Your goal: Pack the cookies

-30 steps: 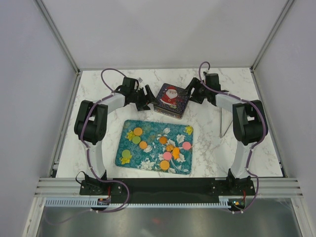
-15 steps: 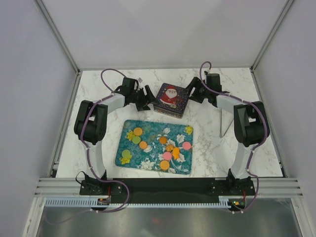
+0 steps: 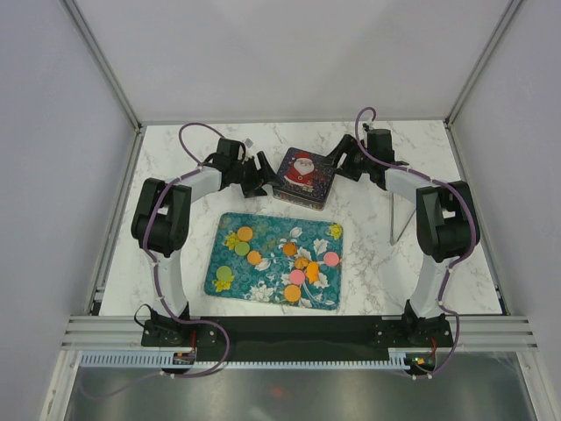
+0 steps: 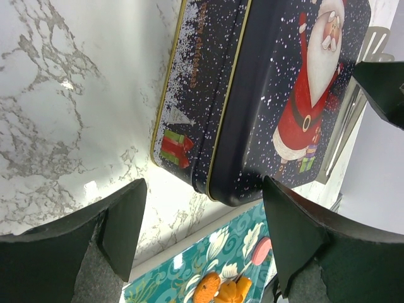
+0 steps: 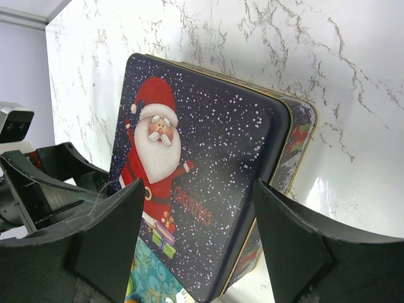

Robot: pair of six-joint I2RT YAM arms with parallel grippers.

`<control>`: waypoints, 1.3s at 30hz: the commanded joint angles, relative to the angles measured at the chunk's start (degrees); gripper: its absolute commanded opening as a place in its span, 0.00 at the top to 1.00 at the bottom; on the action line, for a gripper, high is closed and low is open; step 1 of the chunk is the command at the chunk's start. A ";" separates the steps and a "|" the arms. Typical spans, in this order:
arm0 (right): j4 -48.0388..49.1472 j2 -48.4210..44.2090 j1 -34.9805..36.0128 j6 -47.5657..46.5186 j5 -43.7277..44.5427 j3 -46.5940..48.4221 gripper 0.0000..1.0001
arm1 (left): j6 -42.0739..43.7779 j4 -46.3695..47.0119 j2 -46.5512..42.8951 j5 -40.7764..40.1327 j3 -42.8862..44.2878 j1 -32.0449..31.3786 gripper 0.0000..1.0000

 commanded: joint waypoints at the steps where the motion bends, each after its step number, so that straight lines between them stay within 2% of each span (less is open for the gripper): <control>1: 1.25 -2.43 0.35 -1.11 -1.13 -0.07 0.23 | 2.03 -0.69 0.85 -0.27 -1.41 -0.01 0.19; 5: -0.85 -4.19 0.35 -2.17 -0.33 0.46 0.23 | 2.03 -0.69 1.72 -0.27 -2.20 -0.01 0.19; 6: -0.86 -4.19 0.44 -2.34 -0.33 0.63 0.23 | -2.84 0.96 1.99 0.95 -2.46 -0.01 0.19; 7: -1.56 -4.80 0.44 -2.52 -0.16 0.98 0.23 | -3.15 5.94 2.08 2.44 -2.72 -0.01 0.61; 13: -3.32 -6.56 1.06 -3.40 0.02 1.86 0.23 | -5.61 9.42 2.43 1.93 -5.36 -0.01 0.74; 20: -4.64 -5.95 1.76 -3.93 -0.33 3.01 0.22 | -6.23 10.30 2.34 1.75 -6.50 -0.36 0.78; 28: -7.45 -3.50 3.08 -4.81 -0.07 5.64 0.22 | -8.69 10.30 2.17 -2.99 -9.75 -0.71 0.79; 32: -10.17 -0.33 5.36 -6.12 0.46 8.54 0.22 | -9.57 10.12 1.20 -7.29 -11.69 -2.11 0.73; 36: -10.35 1.52 7.29 -6.13 1.43 8.81 0.22 | -10.36 9.33 1.29 -10.72 -13.09 -3.00 0.61; 39: -10.70 2.31 7.47 -6.04 2.04 8.89 0.22 | -10.97 9.33 1.46 -12.31 -14.32 -3.26 0.59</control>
